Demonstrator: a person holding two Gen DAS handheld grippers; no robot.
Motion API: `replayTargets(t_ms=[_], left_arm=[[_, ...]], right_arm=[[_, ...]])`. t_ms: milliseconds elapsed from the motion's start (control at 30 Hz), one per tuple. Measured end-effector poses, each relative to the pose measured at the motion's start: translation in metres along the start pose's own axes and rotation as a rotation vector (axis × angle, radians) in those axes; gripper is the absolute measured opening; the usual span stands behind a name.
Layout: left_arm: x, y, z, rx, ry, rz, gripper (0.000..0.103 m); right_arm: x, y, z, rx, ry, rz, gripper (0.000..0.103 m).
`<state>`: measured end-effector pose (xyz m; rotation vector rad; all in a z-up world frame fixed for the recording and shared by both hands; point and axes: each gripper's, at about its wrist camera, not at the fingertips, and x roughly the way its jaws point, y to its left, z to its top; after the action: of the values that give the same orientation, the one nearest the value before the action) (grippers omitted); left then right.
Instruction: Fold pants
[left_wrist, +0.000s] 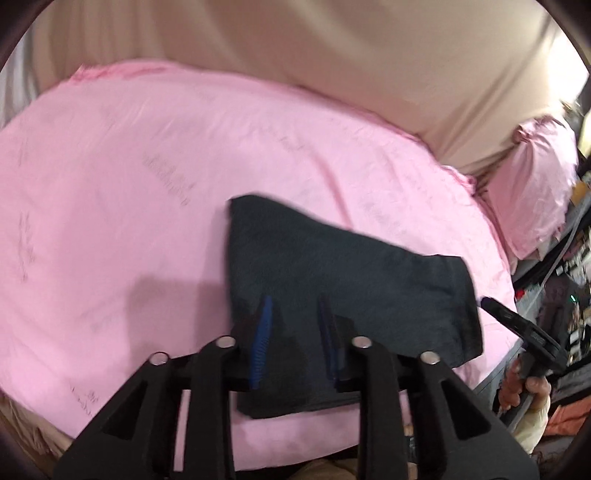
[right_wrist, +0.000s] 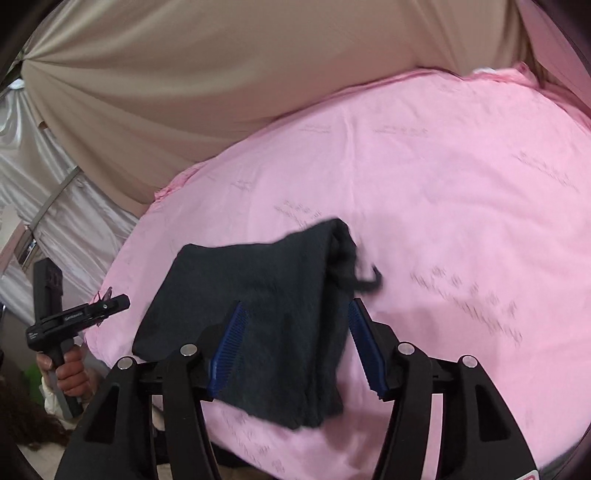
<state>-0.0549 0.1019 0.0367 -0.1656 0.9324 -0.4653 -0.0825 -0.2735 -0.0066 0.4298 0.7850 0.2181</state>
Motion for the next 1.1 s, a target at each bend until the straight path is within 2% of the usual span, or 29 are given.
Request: replayTargets(t_ms=[33, 67, 100, 167, 200, 333, 400, 433, 467, 500, 533, 567, 633, 667, 733, 800, 867, 1000, 1033, 1067, 1100], left_arm=[[0.001, -0.012, 0.000, 0.031, -0.005, -0.016, 0.051], [0.003, -0.023, -0.001, 0.056, -0.003, -0.034, 0.069], [0.007, -0.041, -0.003, 0.096, -0.005, -0.075, 0.074], [0.011, -0.074, -0.007, 0.204, -0.010, -0.136, 0.089], [0.014, -0.095, -0.012, 0.277, -0.017, -0.156, 0.091], [0.033, -0.161, -0.033, 0.488, -0.033, -0.204, 0.095], [0.046, -0.185, -0.041, 0.557, -0.044, -0.207, 0.096], [0.055, -0.196, -0.043, 0.585, -0.053, -0.186, 0.095], [0.067, -0.206, -0.044, 0.610, -0.058, -0.153, 0.094], [0.075, -0.210, -0.043, 0.622, -0.057, -0.126, 0.086], [0.086, -0.212, -0.041, 0.634, -0.043, -0.087, 0.054], [0.096, -0.210, -0.035, 0.623, -0.010, -0.069, 0.038], [0.104, -0.194, -0.017, 0.534, 0.053, -0.100, 0.012], [0.106, -0.186, -0.007, 0.480, 0.086, -0.135, 0.012], [0.097, -0.165, 0.015, 0.377, 0.117, -0.243, 0.011], [0.085, -0.152, 0.029, 0.340, 0.100, -0.265, 0.011], [0.080, -0.145, 0.037, 0.315, 0.111, -0.294, 0.012], [0.083, -0.139, 0.040, 0.312, 0.137, -0.304, 0.012], [0.083, -0.142, 0.041, 0.312, 0.139, -0.303, 0.012], [0.082, -0.144, 0.042, 0.307, 0.140, -0.303, 0.012], [0.081, -0.143, 0.046, 0.306, 0.139, -0.301, 0.012]], right_arm=[[0.013, 0.003, 0.004, -0.020, 0.045, -0.006, 0.040], [0.022, 0.006, 0.006, -0.028, 0.091, -0.016, 0.011], [0.026, 0.006, 0.010, -0.015, 0.115, -0.009, 0.012], [0.018, 0.005, 0.023, 0.011, 0.118, 0.082, 0.007], [0.013, 0.008, 0.031, 0.029, 0.121, 0.142, 0.007], [0.005, 0.020, 0.061, 0.036, 0.143, 0.273, 0.006], [0.009, 0.025, 0.067, 0.039, 0.177, 0.330, 0.006], [0.012, 0.026, 0.069, 0.046, 0.192, 0.353, 0.006], [0.016, 0.026, 0.072, 0.048, 0.203, 0.371, 0.007], [0.018, 0.024, 0.074, 0.055, 0.207, 0.380, 0.007], [0.022, 0.027, 0.075, 0.066, 0.206, 0.371, 0.013], [0.022, 0.021, 0.076, 0.066, 0.201, 0.349, 0.015], [0.026, 0.014, 0.075, 0.058, 0.172, 0.289, 0.020], [0.023, 0.007, 0.072, 0.070, 0.152, 0.279, 0.026], [0.005, -0.009, 0.059, 0.063, 0.067, 0.280, 0.030], [-0.011, -0.012, 0.047, -0.015, 0.001, 0.187, 0.034], [-0.019, -0.010, 0.037, -0.098, -0.031, 0.115, 0.046], [-0.005, 0.006, 0.023, -0.271, -0.009, 0.004, 0.045], [0.004, 0.009, 0.020, -0.316, 0.025, -0.071, 0.029], [0.011, 0.010, 0.019, -0.331, 0.067, -0.114, 0.003], [0.010, 0.009, 0.017, -0.330, 0.078, -0.125, 0.000]])
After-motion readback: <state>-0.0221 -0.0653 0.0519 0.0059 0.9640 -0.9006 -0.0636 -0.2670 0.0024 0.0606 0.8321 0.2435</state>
